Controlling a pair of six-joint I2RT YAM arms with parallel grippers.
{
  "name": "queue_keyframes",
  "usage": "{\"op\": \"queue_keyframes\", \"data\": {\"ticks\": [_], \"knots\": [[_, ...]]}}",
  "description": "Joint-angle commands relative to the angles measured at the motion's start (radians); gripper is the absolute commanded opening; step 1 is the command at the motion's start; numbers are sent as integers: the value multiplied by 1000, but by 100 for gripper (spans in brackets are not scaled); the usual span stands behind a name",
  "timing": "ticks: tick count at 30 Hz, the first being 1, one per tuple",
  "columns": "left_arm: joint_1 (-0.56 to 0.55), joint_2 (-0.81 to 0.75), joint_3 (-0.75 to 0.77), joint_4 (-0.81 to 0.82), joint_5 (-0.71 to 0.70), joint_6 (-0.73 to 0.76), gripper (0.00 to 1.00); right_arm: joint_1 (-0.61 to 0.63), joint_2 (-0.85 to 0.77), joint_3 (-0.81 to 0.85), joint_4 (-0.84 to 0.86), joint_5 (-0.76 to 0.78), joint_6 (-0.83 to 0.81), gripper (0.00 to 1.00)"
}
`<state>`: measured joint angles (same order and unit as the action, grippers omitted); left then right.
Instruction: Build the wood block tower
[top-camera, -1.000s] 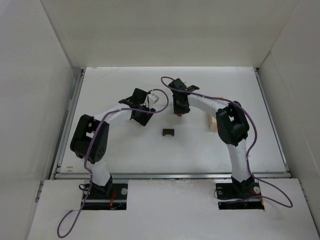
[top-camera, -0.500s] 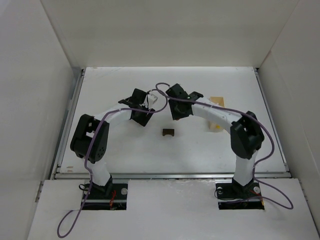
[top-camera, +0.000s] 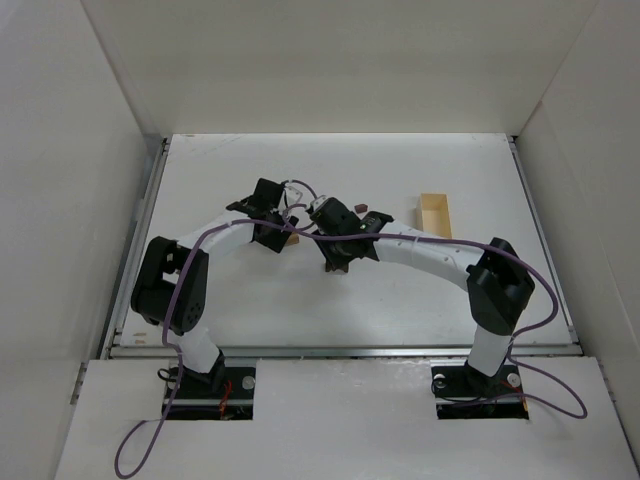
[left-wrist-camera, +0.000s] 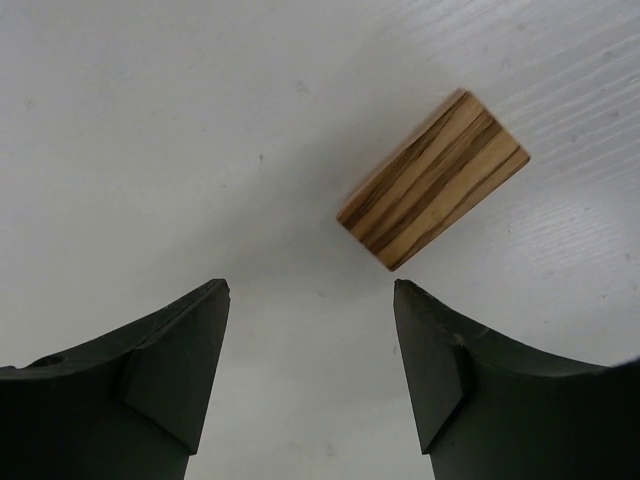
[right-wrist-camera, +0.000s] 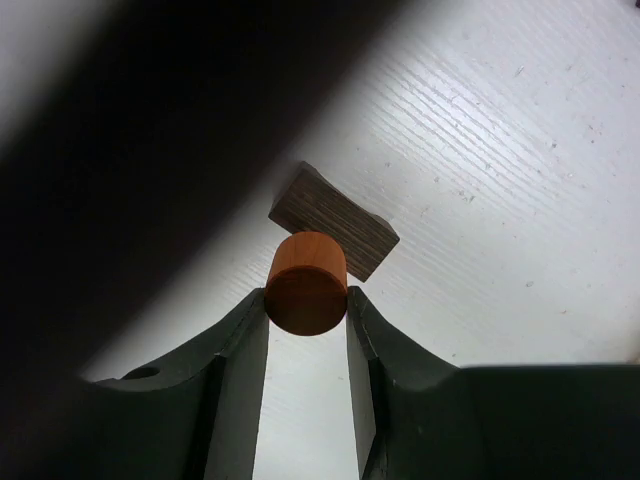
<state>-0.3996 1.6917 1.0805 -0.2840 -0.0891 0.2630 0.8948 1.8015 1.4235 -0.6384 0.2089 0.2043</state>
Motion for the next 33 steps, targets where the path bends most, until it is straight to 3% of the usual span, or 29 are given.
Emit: {"op": "queue_keyframes", "data": {"ticks": [1, 33], "knots": [[13, -79, -14, 0, -29, -27, 64, -2, -14, -18, 69, 11, -11, 0], [13, -70, -24, 9, -47, -27, 66, -20, 45, -81, 68, 41, 18, 0]]}}
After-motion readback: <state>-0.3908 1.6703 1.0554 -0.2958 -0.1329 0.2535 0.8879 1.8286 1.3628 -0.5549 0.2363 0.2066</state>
